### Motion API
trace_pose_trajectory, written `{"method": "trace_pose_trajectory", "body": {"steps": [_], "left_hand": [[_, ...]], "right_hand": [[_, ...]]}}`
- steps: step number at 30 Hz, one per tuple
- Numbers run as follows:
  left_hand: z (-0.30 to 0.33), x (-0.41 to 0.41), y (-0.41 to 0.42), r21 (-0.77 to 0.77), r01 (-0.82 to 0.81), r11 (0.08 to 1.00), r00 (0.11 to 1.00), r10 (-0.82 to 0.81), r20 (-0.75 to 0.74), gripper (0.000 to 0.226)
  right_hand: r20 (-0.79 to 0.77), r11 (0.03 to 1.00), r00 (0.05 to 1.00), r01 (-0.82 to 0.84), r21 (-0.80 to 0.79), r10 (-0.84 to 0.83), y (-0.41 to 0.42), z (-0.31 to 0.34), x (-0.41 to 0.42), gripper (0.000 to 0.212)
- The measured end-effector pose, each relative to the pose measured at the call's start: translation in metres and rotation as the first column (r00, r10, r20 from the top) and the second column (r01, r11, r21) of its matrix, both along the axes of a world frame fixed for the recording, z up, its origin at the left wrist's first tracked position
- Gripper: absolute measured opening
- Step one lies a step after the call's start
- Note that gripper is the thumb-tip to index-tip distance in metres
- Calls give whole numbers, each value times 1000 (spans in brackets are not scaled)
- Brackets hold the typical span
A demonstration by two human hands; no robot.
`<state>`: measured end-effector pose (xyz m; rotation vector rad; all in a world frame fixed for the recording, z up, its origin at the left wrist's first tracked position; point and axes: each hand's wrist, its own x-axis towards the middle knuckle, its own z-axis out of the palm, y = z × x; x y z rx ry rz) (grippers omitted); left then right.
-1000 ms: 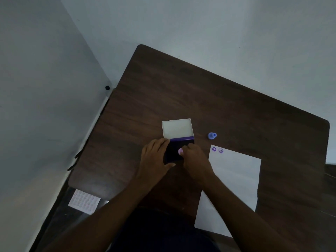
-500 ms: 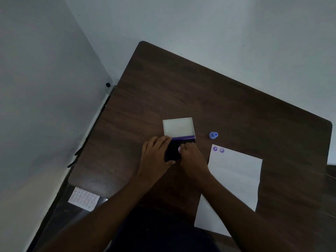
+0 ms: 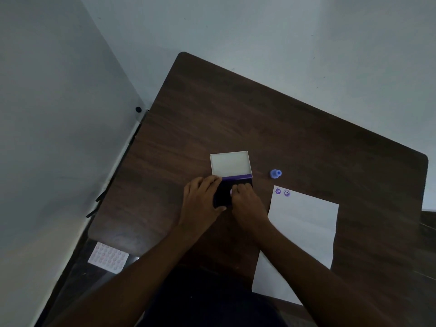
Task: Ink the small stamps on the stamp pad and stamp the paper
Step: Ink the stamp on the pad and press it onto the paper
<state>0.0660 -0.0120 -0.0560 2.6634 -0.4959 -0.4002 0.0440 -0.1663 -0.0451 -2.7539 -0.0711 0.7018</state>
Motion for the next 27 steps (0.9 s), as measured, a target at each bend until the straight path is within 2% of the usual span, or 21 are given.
{"method": "trace_pose_trajectory", "body": {"steps": [8,13,18,25,27], "left_hand": [[-2,0,2,-10,0,1000,1000,0,13,82],[-2,1,2,10,9,1000,1000,-9,9,82],[-1,0,2,-21,8,1000,1000,-8,23,80],[-1,-1,2,-9,10,1000,1000,-10,28,80],[-1,-1,1,-8,8,1000,999,-8,37,81]], "right_hand": [[0,1000,1000,0,-10,0,1,0,-2,42],[-35,995,995,90,45,-89,3,3,-5,43],[5,993,993,115,34,-115,5,2,-9,47],[38,977,979,196,81,-200,6,4,-8,35],[-7,973,977,214,83,-214,4,4,-1,34]]}}
